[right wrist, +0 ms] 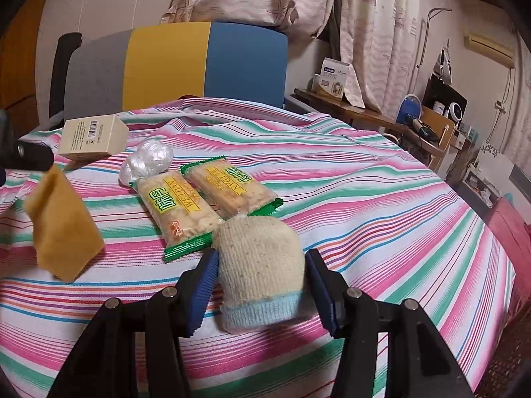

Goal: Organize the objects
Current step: 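Grasp a yellow sponge with the left tool while the right tool holds the knit roll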

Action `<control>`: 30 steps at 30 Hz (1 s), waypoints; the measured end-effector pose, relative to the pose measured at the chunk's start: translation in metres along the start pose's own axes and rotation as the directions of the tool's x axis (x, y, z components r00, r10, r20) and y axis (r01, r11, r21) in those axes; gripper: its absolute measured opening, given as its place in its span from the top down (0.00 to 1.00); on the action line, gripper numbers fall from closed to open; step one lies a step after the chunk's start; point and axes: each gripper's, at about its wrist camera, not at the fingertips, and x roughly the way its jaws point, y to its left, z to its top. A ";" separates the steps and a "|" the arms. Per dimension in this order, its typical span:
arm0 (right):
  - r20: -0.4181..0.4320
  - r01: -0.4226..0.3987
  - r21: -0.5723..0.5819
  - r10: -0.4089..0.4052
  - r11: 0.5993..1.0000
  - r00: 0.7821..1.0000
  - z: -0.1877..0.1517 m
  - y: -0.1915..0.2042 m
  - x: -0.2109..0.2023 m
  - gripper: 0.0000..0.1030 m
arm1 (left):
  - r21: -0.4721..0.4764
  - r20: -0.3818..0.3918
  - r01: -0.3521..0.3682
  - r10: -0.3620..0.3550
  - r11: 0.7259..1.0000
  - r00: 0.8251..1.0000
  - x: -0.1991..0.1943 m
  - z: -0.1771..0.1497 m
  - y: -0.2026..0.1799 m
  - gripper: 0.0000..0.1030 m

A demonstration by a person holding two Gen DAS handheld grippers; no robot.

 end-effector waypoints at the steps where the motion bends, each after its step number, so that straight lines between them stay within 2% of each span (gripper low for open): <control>1: 0.000 0.000 0.000 0.000 1.000 1.000 0.000 0.000 0.000 0.47 | -0.013 -0.006 0.024 -0.024 1.000 1.000 0.003 -0.001 -0.002 0.00; 6: 0.001 -0.005 0.008 0.005 1.000 1.000 0.000 -0.002 0.000 0.47 | -0.032 -0.121 0.029 -0.033 0.999 0.992 0.035 -0.012 -0.020 0.00; 8: 0.001 0.002 0.001 -0.002 1.000 1.000 0.000 0.000 0.000 0.47 | -0.072 -0.140 0.055 -0.065 0.996 0.988 0.046 -0.018 -0.022 0.00; 10: 0.002 0.008 -0.005 -0.008 1.000 1.000 0.000 0.002 0.000 0.47 | -0.092 -0.140 0.081 -0.093 0.992 0.986 0.051 -0.020 -0.024 0.02; 12: 0.002 0.007 -0.005 -0.007 1.000 1.000 -0.001 0.001 0.000 0.47 | -0.079 -0.107 0.090 -0.098 0.993 0.989 0.049 -0.021 -0.026 0.20; 14: 0.002 0.006 -0.002 -0.006 1.000 1.000 -0.001 0.001 0.000 0.47 | -0.013 -0.106 0.147 -0.148 0.989 0.983 0.046 -0.023 -0.034 0.31; 17: 0.002 0.009 -0.004 -0.009 1.000 1.000 -0.001 0.002 -0.001 0.47 | 0.027 -0.093 0.170 -0.167 0.985 0.982 0.040 -0.027 -0.035 0.34; 21: 0.004 0.010 -0.005 -0.010 1.000 1.000 -0.001 0.001 -0.001 0.47 | -0.123 -0.101 0.242 -0.254 0.963 0.962 0.039 -0.031 -0.009 0.37; 23: 0.004 0.008 -0.003 -0.008 1.000 1.000 -0.001 0.001 -0.002 0.47 | -0.177 -0.100 0.256 -0.276 0.950 0.956 0.035 -0.036 0.002 0.38; 25: 0.007 0.007 -0.002 -0.007 1.000 1.000 -0.001 0.001 -0.002 0.47 | -0.163 -0.090 0.245 -0.261 0.956 0.961 0.028 -0.039 0.006 0.38; 30: 0.031 0.005 0.001 -0.005 1.000 1.000 -0.001 0.000 -0.007 0.47 | -0.038 -0.046 0.228 -0.230 0.973 0.972 0.002 -0.057 0.009 0.39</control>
